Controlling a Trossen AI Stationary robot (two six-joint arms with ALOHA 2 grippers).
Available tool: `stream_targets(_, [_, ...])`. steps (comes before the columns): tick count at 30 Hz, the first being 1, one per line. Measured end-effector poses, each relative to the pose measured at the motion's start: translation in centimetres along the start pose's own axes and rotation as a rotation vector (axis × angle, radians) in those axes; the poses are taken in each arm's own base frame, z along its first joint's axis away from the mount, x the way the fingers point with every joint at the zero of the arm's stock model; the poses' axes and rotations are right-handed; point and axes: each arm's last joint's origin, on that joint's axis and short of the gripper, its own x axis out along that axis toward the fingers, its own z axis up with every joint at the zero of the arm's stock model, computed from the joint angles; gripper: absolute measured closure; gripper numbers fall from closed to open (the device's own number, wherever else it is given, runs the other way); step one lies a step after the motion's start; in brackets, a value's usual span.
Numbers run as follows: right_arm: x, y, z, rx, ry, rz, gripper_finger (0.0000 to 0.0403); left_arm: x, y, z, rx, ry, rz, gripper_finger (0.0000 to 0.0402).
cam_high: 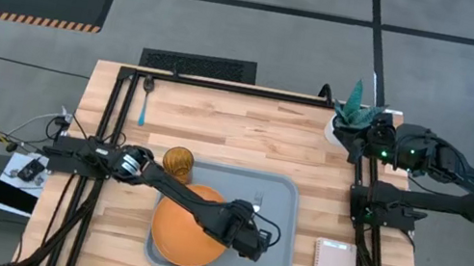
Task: Pick and place plate/cup/fork/spoon on tray
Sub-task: Put the orange fork on the gray tray to the right of the orange plate
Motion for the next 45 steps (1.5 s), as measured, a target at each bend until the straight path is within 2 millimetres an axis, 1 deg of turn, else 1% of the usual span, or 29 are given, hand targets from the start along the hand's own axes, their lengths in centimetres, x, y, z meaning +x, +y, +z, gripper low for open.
stream_targets(2, [0.0,0.0,0.0,0.000,0.005,0.006,0.0214,0.1,0.3,-0.2,-0.006,-0.011,0.015,0.0362])
stream_targets(10, [0.0,0.0,0.0,0.001,0.004,0.007,0.0214,-0.2,0.2,-0.9,-0.014,-0.023,0.000,0.0362])
stream_targets(13, [0.0,0.0,0.0,0.001,0.004,0.007,0.0214,0.5,0.4,-1.4,-0.035,-0.019,0.009,0.0361])
stream_targets(17, [0.0,0.0,0.0,0.001,0.003,0.007,0.0214,1.5,0.4,-1.9,-0.036,0.037,0.009,0.0361])
stream_targets(22, [0.0,0.0,0.0,0.001,0.003,0.008,0.0214,1.5,0.7,-1.8,-0.030,0.022,0.029,0.0361])
stream_targets(26, [0.0,0.0,0.0,0.001,0.004,0.008,0.0214,1.8,0.3,-1.7,-0.024,0.063,0.001,0.0359])
stream_targets(29, [0.0,0.0,0.0,-0.011,0.003,0.010,0.0214,2.1,0.4,-1.7,-0.018,0.085,0.012,0.0355])
stream_targets(42, [0.0,0.1,0.0,-0.022,0.002,0.011,0.0214,2.1,0.6,-1.5,-0.016,0.046,0.029,0.0352])
stream_targets(45, [0.0,0.1,0.0,-0.023,0.002,0.010,0.0214,2.1,0.6,-1.5,-0.029,0.054,0.032,0.0345])
